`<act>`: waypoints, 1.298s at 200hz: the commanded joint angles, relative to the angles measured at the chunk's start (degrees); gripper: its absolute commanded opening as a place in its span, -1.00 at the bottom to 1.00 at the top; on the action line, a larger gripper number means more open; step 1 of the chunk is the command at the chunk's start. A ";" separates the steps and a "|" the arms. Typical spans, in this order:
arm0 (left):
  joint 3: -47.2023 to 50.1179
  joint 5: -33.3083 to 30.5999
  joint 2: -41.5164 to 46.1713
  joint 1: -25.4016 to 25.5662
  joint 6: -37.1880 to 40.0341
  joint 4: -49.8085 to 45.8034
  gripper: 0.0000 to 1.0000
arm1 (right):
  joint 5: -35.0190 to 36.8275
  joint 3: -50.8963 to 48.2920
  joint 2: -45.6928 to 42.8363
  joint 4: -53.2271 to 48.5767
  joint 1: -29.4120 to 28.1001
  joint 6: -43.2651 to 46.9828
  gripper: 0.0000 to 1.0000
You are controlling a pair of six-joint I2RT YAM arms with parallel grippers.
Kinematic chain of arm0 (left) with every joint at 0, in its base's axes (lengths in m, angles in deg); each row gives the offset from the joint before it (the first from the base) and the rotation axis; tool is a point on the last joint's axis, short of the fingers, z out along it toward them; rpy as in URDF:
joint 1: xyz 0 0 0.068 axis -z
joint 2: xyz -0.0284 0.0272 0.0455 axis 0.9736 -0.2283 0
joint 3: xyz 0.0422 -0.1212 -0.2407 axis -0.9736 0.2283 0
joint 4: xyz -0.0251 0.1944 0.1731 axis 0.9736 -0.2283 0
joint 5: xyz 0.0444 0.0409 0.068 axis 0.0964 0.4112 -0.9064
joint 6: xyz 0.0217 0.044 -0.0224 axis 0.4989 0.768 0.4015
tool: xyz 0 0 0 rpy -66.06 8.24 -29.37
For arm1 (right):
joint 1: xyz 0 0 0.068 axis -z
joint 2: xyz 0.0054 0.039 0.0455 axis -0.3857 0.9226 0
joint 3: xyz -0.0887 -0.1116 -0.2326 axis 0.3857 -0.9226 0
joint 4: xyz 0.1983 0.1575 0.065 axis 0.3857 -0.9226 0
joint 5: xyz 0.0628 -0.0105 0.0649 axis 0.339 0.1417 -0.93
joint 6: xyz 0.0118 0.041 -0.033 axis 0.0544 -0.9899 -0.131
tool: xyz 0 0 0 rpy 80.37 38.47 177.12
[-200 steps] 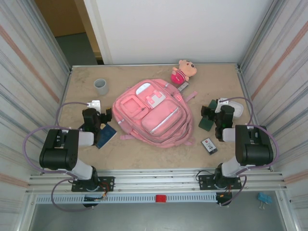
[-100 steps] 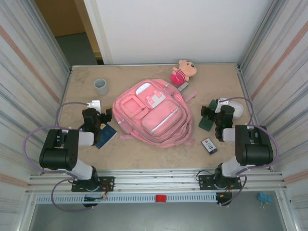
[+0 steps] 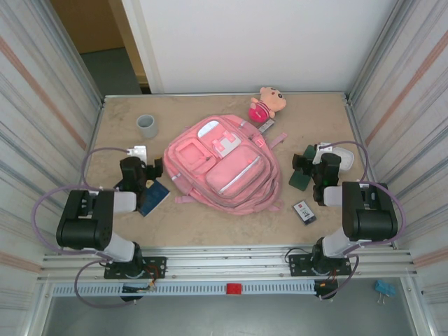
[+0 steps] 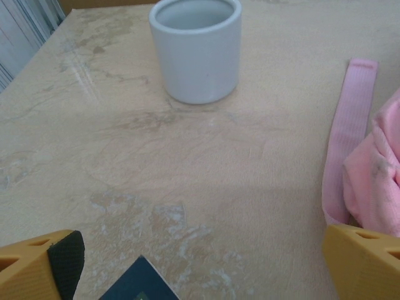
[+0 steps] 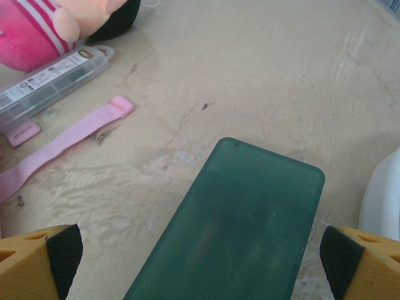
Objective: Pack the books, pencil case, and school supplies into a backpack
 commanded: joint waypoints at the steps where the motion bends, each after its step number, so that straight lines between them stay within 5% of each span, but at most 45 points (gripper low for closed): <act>1: -6.70 -3.37 7.11 2.81 3.00 -12.00 0.91 | 0.04 4.98 -3.95 -9.96 0.23 -0.18 0.97; 14: -10.40 -4.36 11.36 3.81 0.00 -20.25 0.90 | -0.49 11.59 -7.63 -23.18 0.09 -0.16 0.97; 50: -21.30 5.68 19.12 4.50 -13.84 -44.02 0.72 | -3.26 32.25 -13.98 -55.53 -3.82 0.22 0.97; 82: -24.25 17.60 17.92 6.77 -28.90 -51.82 0.53 | -3.85 41.11 -13.22 -69.32 -11.91 -1.81 0.98; 116: -22.35 19.18 12.18 13.44 -33.48 -49.58 0.31 | -11.14 36.69 -9.27 -67.32 -17.49 -11.40 0.76; 177: -20.41 23.14 0.31 13.85 -37.64 -42.38 0.20 | -14.66 23.18 -3.85 -56.65 -24.34 -24.62 0.56; 259: -24.89 21.25 -6.75 9.27 -34.33 -42.91 0.33 | -6.76 16.18 -9.18 -48.72 -49.71 -43.19 0.57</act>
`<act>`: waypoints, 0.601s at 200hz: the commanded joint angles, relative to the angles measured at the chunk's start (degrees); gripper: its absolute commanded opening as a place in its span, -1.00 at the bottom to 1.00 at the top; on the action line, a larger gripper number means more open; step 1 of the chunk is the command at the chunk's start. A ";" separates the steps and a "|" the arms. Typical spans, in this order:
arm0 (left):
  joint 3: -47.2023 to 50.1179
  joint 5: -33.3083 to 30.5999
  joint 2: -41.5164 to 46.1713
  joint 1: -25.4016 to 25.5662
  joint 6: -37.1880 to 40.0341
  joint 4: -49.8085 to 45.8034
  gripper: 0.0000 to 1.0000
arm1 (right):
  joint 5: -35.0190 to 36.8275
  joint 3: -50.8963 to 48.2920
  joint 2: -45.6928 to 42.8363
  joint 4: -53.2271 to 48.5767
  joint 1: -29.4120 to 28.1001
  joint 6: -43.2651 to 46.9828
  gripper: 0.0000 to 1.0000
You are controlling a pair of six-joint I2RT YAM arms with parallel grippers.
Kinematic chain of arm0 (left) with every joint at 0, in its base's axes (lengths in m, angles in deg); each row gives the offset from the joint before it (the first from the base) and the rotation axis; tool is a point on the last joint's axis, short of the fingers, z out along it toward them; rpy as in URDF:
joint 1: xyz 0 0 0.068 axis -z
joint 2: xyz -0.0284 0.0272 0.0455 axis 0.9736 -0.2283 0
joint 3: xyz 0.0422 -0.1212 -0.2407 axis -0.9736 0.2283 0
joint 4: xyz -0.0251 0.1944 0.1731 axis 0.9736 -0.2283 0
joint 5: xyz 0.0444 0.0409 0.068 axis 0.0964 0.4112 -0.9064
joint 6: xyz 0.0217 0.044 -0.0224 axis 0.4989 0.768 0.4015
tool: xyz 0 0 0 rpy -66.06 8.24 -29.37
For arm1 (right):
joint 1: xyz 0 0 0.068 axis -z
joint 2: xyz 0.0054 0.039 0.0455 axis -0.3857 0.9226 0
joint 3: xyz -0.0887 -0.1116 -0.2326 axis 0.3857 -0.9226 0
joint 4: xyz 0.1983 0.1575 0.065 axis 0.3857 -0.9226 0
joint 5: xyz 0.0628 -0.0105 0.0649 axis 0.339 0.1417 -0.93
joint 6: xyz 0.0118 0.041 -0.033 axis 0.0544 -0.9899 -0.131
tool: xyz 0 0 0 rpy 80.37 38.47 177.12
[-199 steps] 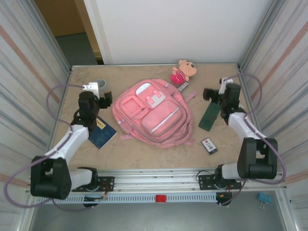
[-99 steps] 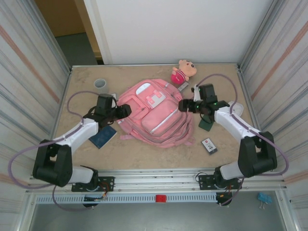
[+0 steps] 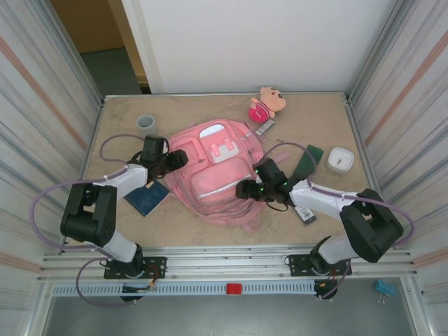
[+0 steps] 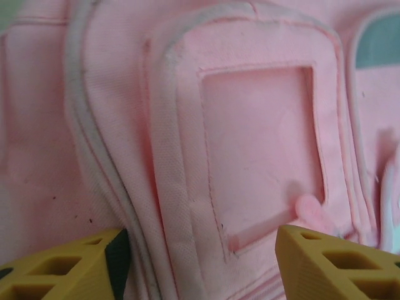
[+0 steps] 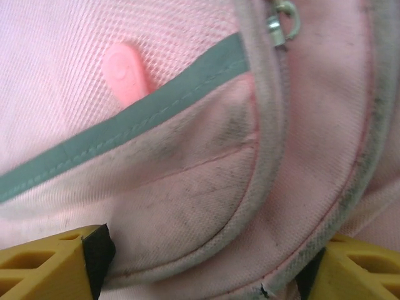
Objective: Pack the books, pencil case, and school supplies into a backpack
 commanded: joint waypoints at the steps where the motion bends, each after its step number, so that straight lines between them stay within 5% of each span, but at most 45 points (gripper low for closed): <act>1: -1.64 2.59 -2.13 -0.71 1.19 -2.08 0.33 | -0.74 0.21 -2.12 3.37 -5.04 -6.43 0.58; 39: -5.45 -3.25 6.88 1.58 10.33 -11.03 0.49 | 5.31 3.19 -14.19 -7.73 -4.95 -3.45 0.66; 63: -5.86 -9.54 16.15 7.73 20.57 -16.51 0.57 | -1.32 1.93 -23.04 -11.53 2.62 -1.51 0.74; 120: -1.60 4.74 25.30 21.08 48.48 -18.86 0.44 | -9.94 -3.59 -32.66 -9.55 15.76 0.02 0.77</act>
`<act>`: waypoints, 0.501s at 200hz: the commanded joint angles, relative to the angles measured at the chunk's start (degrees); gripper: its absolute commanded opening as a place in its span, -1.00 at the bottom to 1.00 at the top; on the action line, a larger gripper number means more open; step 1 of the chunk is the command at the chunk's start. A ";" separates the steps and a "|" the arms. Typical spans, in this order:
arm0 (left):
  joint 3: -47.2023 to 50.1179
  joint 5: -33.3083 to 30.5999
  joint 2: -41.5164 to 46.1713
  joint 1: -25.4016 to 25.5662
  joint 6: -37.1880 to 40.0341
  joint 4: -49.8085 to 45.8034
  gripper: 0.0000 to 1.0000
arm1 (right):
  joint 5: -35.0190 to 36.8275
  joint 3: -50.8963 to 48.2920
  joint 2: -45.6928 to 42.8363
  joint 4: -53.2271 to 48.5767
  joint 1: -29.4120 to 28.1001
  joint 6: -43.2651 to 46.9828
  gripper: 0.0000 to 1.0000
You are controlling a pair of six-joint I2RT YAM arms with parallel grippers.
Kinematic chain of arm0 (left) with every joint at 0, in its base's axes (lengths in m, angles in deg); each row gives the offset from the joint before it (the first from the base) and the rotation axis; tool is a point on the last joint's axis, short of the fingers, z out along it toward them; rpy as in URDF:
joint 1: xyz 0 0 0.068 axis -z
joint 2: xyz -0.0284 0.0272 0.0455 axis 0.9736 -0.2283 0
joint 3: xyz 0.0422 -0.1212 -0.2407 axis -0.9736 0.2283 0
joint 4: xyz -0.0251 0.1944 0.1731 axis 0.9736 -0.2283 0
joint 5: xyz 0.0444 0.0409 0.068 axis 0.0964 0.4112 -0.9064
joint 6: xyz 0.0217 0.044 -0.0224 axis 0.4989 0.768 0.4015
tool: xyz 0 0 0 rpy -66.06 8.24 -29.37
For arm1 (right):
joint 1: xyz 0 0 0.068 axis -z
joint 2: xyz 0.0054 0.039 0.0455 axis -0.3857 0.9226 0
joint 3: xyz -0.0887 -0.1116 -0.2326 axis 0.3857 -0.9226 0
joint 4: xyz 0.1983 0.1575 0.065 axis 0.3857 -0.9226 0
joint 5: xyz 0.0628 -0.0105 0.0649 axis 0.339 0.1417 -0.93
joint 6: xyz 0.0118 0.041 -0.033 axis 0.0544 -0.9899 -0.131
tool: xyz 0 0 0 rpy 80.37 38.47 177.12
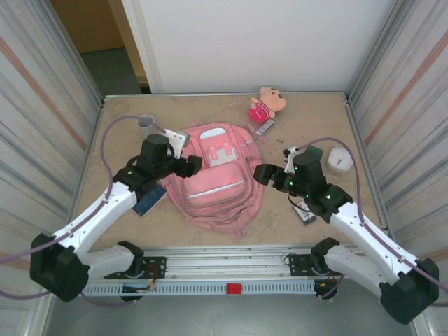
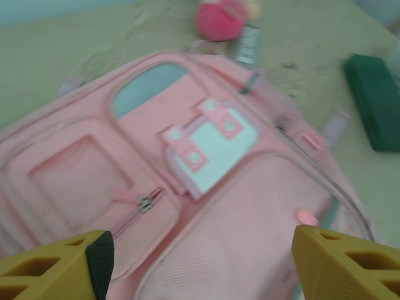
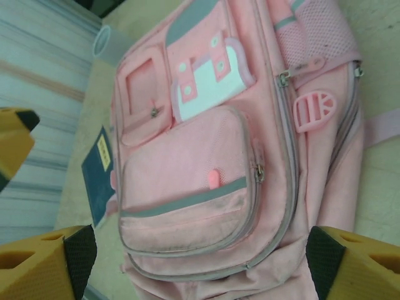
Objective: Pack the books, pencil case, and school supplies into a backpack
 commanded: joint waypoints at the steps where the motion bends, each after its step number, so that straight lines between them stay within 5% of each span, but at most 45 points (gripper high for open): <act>1: 2.56 7.40 -0.34 4.67 17.90 -3.68 0.44 | -5.48 -2.65 -1.08 -1.28 3.68 1.92 0.77; 19: 5.77 11.81 -2.07 10.31 29.97 -2.08 0.50 | -7.56 -3.88 -1.00 0.05 5.47 1.18 0.76; 32: 7.01 9.37 -4.74 14.32 34.99 -0.40 0.52 | -8.00 -5.14 -1.08 1.84 5.52 0.20 0.76; 100: 1.32 0.64 -20.52 17.91 39.33 1.46 0.58 | -7.47 -8.26 -0.96 5.23 4.90 -2.35 0.76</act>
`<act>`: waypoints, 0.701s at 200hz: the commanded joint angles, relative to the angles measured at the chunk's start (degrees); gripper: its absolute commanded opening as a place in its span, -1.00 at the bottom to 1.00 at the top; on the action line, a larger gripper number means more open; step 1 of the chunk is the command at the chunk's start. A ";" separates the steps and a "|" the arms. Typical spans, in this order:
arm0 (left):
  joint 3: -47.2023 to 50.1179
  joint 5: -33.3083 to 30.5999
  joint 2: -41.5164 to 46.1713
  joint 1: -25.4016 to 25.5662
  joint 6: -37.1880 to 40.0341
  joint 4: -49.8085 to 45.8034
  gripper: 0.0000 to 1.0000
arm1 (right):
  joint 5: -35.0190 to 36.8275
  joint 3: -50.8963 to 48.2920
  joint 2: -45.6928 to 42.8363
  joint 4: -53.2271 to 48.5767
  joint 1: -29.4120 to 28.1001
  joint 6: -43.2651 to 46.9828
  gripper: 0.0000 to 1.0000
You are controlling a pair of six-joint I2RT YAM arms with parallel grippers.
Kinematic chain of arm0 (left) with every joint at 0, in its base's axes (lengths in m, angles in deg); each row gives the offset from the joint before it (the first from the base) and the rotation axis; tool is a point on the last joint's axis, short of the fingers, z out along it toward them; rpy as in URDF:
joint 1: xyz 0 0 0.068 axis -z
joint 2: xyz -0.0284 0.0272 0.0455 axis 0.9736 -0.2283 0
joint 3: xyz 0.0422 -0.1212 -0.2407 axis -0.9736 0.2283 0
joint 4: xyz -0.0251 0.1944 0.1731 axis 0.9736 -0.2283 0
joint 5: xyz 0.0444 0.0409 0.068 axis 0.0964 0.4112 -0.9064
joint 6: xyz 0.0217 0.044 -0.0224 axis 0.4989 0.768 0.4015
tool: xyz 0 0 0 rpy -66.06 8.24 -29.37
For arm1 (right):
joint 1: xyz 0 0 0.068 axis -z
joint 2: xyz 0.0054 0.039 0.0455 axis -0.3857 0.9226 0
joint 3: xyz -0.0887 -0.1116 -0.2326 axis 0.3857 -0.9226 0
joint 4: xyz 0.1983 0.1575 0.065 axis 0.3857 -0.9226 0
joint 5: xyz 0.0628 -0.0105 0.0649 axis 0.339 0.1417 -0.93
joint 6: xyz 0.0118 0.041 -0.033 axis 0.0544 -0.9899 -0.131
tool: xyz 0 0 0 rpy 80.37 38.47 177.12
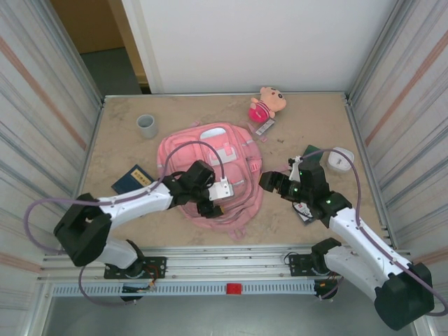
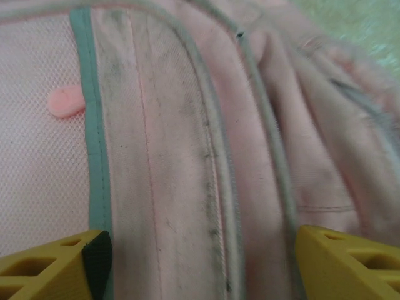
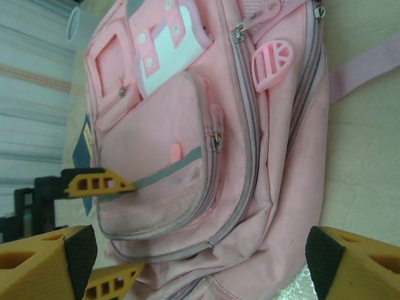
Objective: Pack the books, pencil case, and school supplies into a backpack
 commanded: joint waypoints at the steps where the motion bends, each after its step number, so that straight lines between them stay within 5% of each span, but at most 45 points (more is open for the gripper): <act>1: -1.86 -3.69 -1.46 0.95 4.63 2.77 0.59 | -0.29 -0.07 -0.21 1.53 -0.30 -1.20 0.76; 38: -0.33 -7.16 -1.36 2.08 3.76 9.85 0.62 | -0.03 -0.33 0.82 1.94 -0.52 -0.92 0.76; 83: 2.26 -4.28 0.31 3.60 3.34 14.21 0.63 | 0.00 -0.33 2.30 2.69 -1.15 -0.87 0.76; 140: 1.12 -13.01 -4.83 3.62 3.29 14.24 0.59 | -0.19 -0.23 3.27 3.24 -1.25 -0.38 0.76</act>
